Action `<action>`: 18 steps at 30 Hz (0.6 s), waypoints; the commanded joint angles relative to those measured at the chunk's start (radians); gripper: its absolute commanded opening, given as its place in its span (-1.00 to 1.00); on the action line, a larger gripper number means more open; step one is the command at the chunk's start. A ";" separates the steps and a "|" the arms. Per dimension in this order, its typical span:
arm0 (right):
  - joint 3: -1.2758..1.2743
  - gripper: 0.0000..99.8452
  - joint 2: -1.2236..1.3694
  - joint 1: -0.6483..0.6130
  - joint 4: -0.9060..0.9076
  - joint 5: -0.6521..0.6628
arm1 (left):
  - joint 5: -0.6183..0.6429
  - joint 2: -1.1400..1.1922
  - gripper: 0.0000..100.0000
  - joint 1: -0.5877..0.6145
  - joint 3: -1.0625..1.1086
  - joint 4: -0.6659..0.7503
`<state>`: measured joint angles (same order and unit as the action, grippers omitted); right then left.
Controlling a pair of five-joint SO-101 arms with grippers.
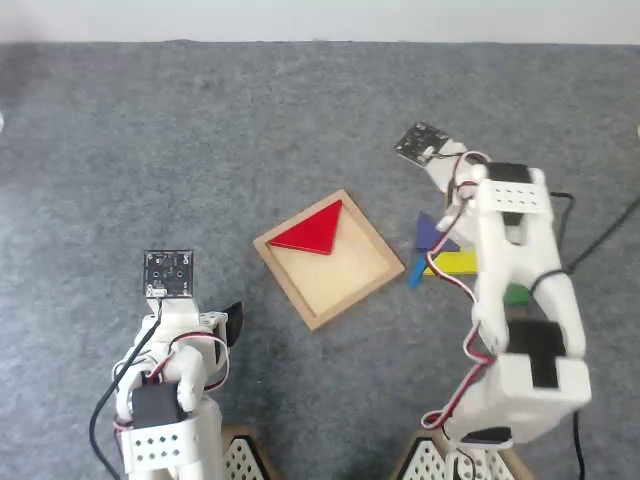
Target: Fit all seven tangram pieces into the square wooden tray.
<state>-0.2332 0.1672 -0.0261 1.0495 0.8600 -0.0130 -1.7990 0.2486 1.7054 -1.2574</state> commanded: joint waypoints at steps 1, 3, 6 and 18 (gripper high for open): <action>0.141 -0.28 0.068 -0.016 -0.061 -0.114 | 0.008 -0.021 -0.46 0.002 -0.022 -0.005; 0.210 -0.28 0.130 -0.019 -0.061 -0.167 | 0.008 -0.021 -0.46 0.002 -0.022 -0.005; 0.276 -0.28 0.197 -0.021 -0.061 -0.261 | 0.008 -0.021 -0.46 0.002 -0.022 -0.005; 0.296 -0.40 0.259 0.001 -0.025 -0.747 | 0.008 -0.021 -0.46 0.002 -0.022 -0.005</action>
<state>0.0046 0.4312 -0.0307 1.0188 0.2064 -0.0130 -1.7990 0.2486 1.7054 -1.2574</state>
